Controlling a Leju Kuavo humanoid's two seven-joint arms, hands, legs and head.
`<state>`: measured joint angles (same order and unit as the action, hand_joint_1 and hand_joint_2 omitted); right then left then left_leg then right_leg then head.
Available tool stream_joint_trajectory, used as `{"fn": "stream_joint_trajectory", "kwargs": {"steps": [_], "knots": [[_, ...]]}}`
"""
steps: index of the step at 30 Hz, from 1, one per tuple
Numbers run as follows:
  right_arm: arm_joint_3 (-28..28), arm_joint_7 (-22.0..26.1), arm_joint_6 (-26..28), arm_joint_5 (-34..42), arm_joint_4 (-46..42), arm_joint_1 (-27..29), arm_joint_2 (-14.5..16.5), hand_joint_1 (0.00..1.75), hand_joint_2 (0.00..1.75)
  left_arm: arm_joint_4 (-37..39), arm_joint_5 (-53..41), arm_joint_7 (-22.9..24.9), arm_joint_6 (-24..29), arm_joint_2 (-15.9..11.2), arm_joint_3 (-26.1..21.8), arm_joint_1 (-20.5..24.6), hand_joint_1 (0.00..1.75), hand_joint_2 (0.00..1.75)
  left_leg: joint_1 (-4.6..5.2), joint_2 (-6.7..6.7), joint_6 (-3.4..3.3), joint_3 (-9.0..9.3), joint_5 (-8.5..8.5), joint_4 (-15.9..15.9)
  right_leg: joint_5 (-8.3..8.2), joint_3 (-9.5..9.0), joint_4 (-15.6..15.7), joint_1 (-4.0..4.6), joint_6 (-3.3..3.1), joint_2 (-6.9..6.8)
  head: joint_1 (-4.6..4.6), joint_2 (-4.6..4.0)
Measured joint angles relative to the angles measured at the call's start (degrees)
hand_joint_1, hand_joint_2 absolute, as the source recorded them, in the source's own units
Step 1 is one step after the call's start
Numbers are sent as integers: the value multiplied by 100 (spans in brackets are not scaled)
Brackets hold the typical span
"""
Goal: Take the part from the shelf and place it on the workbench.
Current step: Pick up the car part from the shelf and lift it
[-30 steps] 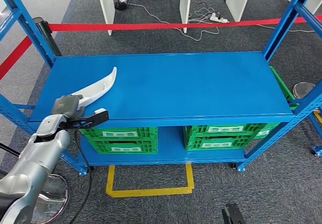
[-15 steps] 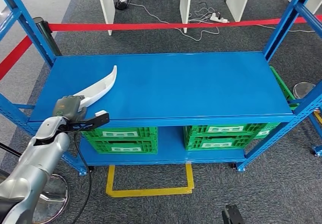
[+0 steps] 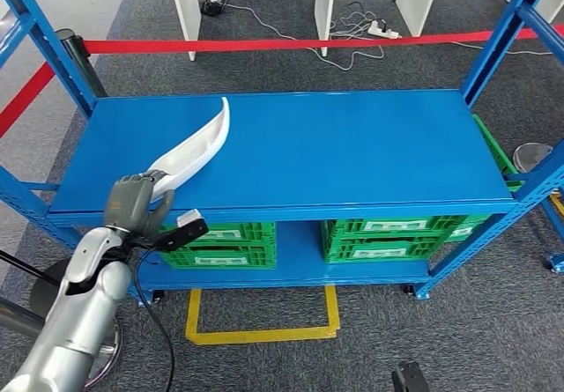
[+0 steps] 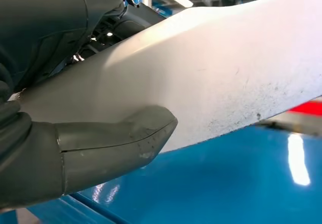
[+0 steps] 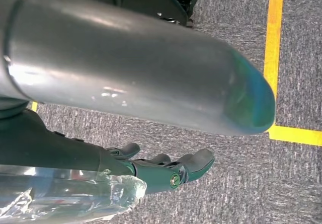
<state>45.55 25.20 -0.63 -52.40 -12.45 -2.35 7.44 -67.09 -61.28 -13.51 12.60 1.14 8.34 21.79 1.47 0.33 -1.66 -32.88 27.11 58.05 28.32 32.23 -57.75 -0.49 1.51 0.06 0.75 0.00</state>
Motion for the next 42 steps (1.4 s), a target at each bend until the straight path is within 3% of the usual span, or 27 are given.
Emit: {"fn": "stream_joint_trajectory", "kwargs": {"steps": [3,5,8,9,10,11,13,15,18,20,22,24,25,26,27,29,31,32,34,35,36,38,39,40,41,42], "knots": [[51,45,9,-1,1,16,13,0,0,-707,151,-144,-35,42,136,-409,175,175,3,11,-89,10,-54,-44,-22,-2,22,-14,72,1,1,0],[96,139,7,4,1,24,15,0,0,-1169,246,-243,-26,87,249,-677,175,175,-26,39,-143,30,-133,-156,161,80,-147,-9,106,1,-10,0],[156,255,-31,14,1,37,13,0,0,-1758,315,-332,19,148,412,-1079,175,175,-41,71,-163,-1,-175,-201,761,470,-1147,-24,157,0,-25,0],[171,271,-43,15,2,43,13,0,0,-1886,315,-345,23,158,453,-1192,175,175,-41,78,-154,-16,-183,-198,861,567,-1431,-34,180,-2,-23,0],[185,290,-57,17,2,49,13,0,0,-1991,316,-360,27,165,486,-1286,175,175,-42,84,-140,-33,-194,-193,850,579,-1527,-48,201,-6,-23,0],[198,317,-85,23,3,51,9,0,0,-2081,316,-374,35,169,510,-1360,175,175,-47,85,-125,-50,-204,-181,729,479,-1392,-67,223,-11,-24,0],[233,411,-166,51,3,44,0,0,0,-2271,311,-426,101,174,534,-1490,175,175,-61,84,-75,-93,-212,-131,400,42,-649,-108,266,-28,-25,0],[272,508,-230,91,3,35,-4,0,0,-2498,272,-499,239,184,556,-1657,175,175,-50,83,-10,-148,-217,-53,252,-280,-94,-114,241,-23,-27,0],[351,575,-169,181,4,51,19,0,0,-2827,197,-592,472,227,638,-1993,175,175,-31,79,75,-204,-255,17,234,-256,-34,-111,138,-6,-27,0],[438,597,51,274,5,48,85,0,0,-3008,201,-666,626,256,678,-2209,175,175,-52,52,147,-278,-55,171,180,-186,-41,-121,39,-3,-19,0],[529,618,282,334,5,36,178,0,0,-3170,257,-768,773,284,716,-2395,175,175,-86,22,224,-451,456,723,100,-101,-40,-122,-52,-3,1,0],[604,637,396,358,5,37,257,0,0,-3288,352,-867,874,322,767,-2552,175,175,-110,16,256,-604,869,1423,21,8,-45,-108,-78,-8,5,0],[638,642,421,367,5,39,288,0,0,-3329,401,-904,905,343,791,-2621,175,175,-114,15,252,-589,896,1589,-18,60,-47,-101,-78,-11,6,0],[670,649,437,378,5,39,313,0,0,-3362,453,-941,926,364,811,-2683,175,175,-115,14,236,-485,810,1564,-56,110,-49,-93,-79,-13,7,0],[698,659,447,387,5,37,335,0,0,-3391,502,-972,942,383,827,-2731,175,175,-113,11,209,-290,649,1336,-94,154,-50,-85,-77,-10,8,0],[753,684,468,413,5,30,375,0,0,-3455,601,-1033,965,417,853,-2783,175,175,-96,-16,120,273,397,522,-168,220,-51,-67,-64,-2,5,0],[810,701,485,444,5,27,407,0,0,-3513,677,-1082,978,445,877,-2804,175,175,-70,-44,67,648,375,-104,-254,264,-43,-62,-16,-1,1,0],[838,703,489,459,5,28,422,0,0,-3534,703,-1100,979,455,887,-2815,175,175,-56,-49,61,691,392,-221,-302,282,-31,-62,20,-4,-1,0],[890,704,493,496,5,39,439,0,0,-3553,731,-1116,980,473,906,-2833,175,175,-56,-33,37,637,309,-280,-337,317,-21,-72,91,-6,-1,0],[920,704,496,518,5,45,445,0,0,-3558,740,-1122,980,487,914,-2838,175,175,-64,-21,7,590,248,-300,-219,366,-96,-72,115,-7,-12,0],[949,704,500,545,5,47,451,0,0,-3559,755,-1131,979,502,921,-2841,175,175,-72,-7,-24,532,180,-319,-3,434,-271,-70,130,-7,-23,0],[1004,708,510,592,5,45,463,0,0,-3559,797,-1154,976,522,927,-2843,175,175,-64,9,-72,383,59,-315,577,620,-926,-67,147,-9,-39,0],[1030,711,517,618,5,45,469,0,0,-3557,824,-1170,974,525,928,-2844,175,175,-51,14,-81,301,-3,-307,750,680,-1279,-64,153,-9,-39,0],[1061,714,528,641,5,45,472,0,0,-3553,852,-1186,974,525,929,-2844,175,175,-38,19,-86,213,-67,-298,784,689,-1529,-60,156,-9,-38,0],[1093,716,544,668,5,46,474,0,0,-3547,884,-1200,974,525,930,-2843,175,175,-26,23,-87,125,-128,-289,682,617,-1605,-56,149,-10,-38,0],[1124,717,563,693,4,46,475,0,0,-3538,912,-1209,974,526,931,-2841,175,175,-15,25,-83,41,-185,-277,502,453,-1487,-49,132,-10,-39,0]]}}
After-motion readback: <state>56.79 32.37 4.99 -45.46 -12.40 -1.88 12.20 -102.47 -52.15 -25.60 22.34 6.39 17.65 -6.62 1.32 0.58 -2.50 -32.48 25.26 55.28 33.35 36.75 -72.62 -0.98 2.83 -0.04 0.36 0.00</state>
